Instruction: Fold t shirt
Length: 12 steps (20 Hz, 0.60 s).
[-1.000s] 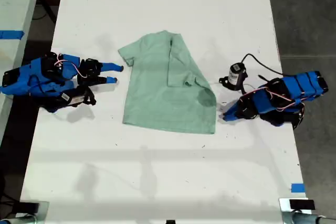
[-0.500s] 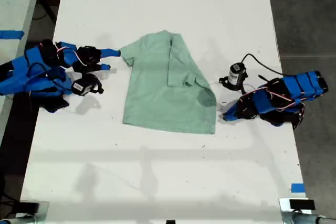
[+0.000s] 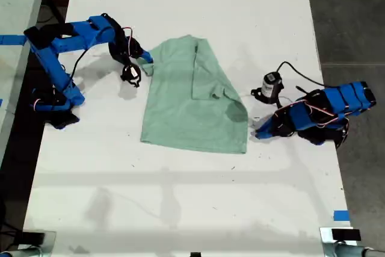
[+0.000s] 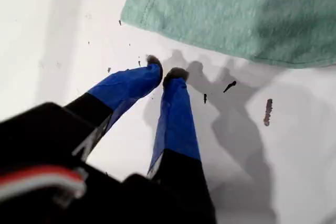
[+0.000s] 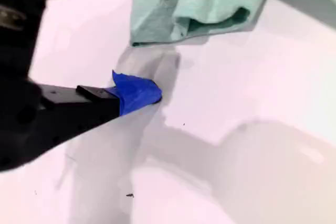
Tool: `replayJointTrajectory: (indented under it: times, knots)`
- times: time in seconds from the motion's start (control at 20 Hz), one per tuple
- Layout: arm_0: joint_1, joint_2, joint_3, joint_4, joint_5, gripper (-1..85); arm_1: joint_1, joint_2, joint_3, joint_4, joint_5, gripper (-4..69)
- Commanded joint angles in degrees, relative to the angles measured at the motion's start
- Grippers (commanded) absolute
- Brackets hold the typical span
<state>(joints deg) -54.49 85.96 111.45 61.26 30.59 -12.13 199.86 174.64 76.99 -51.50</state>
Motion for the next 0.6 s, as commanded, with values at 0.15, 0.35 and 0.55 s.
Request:
replayJointTrajectory:
  times: [0.15,0.35,0.55]
  knots:
    - [-0.70,-5.19,-1.85,5.54,-7.73,-0.3,-0.53,0.70,3.34,-0.26,-0.70,4.0]
    - [5.01,1.14,-14.94,16.35,-9.49,-0.3,-0.53,0.70,3.34,-0.26,-0.70,4.0]
    - [17.31,-13.10,-55.46,29.62,-10.37,-0.3,-0.53,0.70,3.34,-0.26,-0.70,3.9]
